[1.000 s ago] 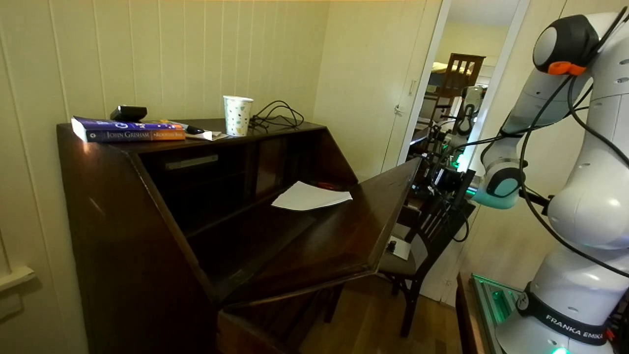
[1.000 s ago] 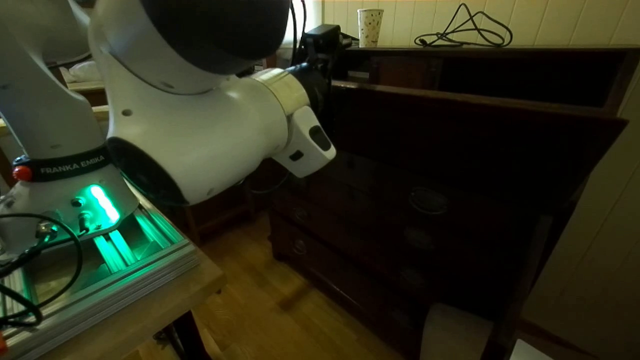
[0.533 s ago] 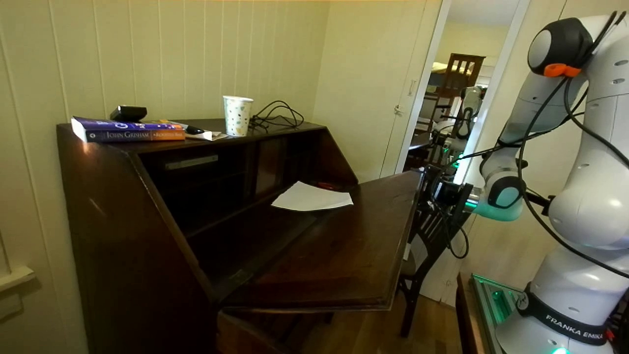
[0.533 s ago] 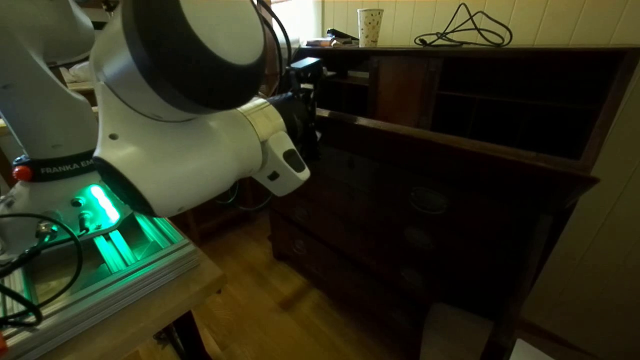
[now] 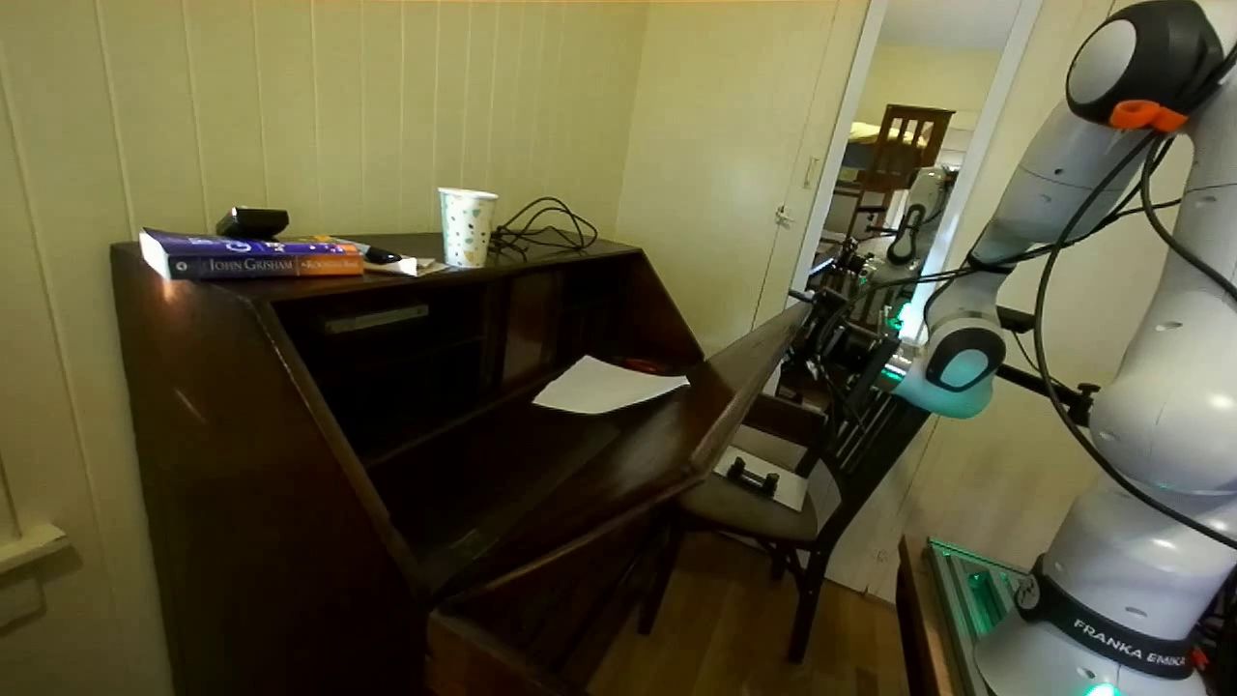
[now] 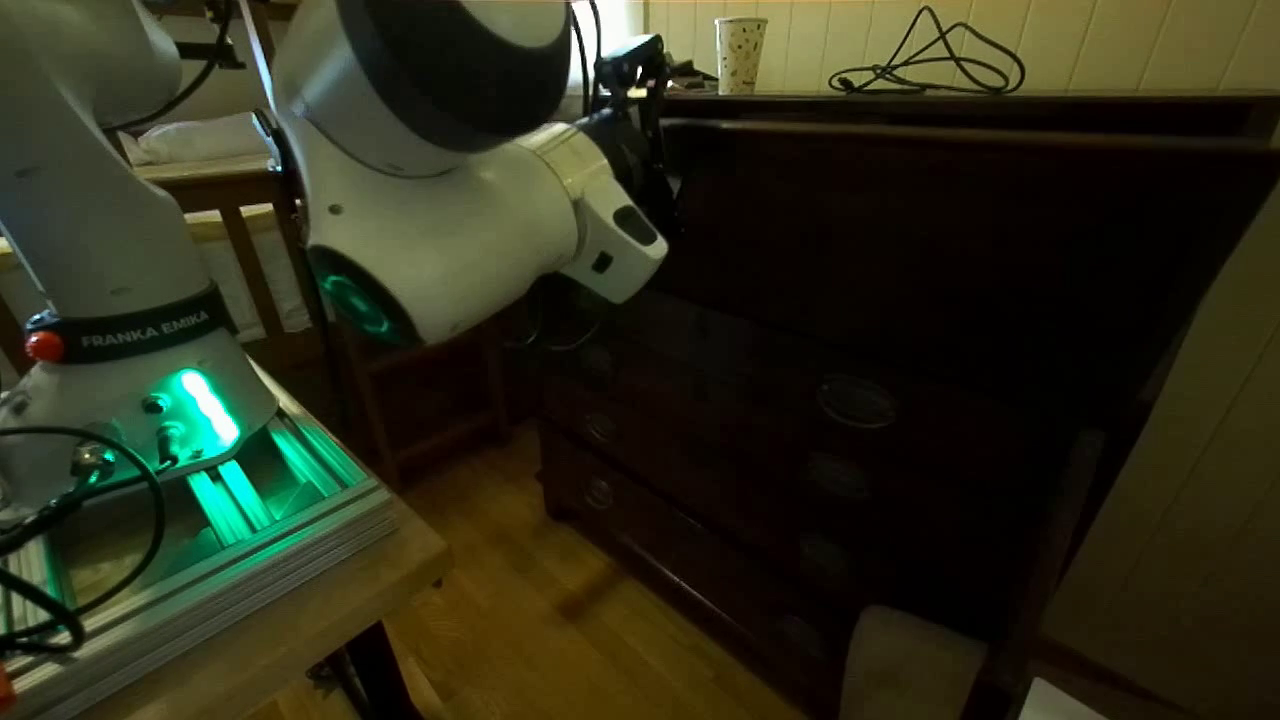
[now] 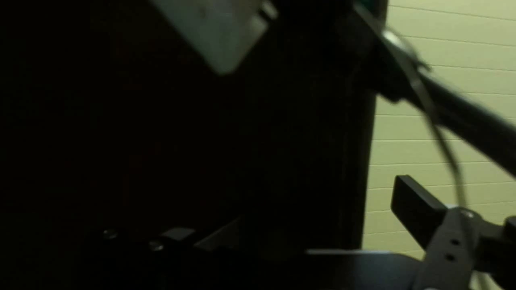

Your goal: Close the cabinet

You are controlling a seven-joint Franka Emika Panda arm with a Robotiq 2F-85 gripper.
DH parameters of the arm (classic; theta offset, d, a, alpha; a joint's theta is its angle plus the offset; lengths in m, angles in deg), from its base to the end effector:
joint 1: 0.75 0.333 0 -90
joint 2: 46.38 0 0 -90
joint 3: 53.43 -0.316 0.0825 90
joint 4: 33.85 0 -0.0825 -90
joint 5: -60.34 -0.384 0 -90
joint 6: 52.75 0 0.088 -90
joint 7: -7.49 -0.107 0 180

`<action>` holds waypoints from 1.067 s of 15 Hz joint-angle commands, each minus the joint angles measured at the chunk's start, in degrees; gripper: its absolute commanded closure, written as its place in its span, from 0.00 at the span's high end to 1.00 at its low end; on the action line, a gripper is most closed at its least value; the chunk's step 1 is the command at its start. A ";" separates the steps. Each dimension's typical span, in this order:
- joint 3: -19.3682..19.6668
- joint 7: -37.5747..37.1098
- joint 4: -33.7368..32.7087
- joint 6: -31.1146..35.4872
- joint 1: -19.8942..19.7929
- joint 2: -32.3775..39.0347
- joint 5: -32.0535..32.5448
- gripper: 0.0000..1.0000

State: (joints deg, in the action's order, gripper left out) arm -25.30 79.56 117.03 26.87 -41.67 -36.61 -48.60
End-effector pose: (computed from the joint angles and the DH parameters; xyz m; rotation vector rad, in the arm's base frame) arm 0.2461 -0.3345 0.2440 -1.1408 0.9448 -1.2446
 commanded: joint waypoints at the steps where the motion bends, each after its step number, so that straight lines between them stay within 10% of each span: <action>1: -3.93 -0.78 -2.03 -2.02 5.74 -3.96 -8.17 1.00; 16: -6.63 -6.65 -16.58 9.33 19.56 -0.15 -25.17 1.00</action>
State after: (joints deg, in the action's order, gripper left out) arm -31.60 74.95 103.50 30.55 -23.52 -37.95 -71.36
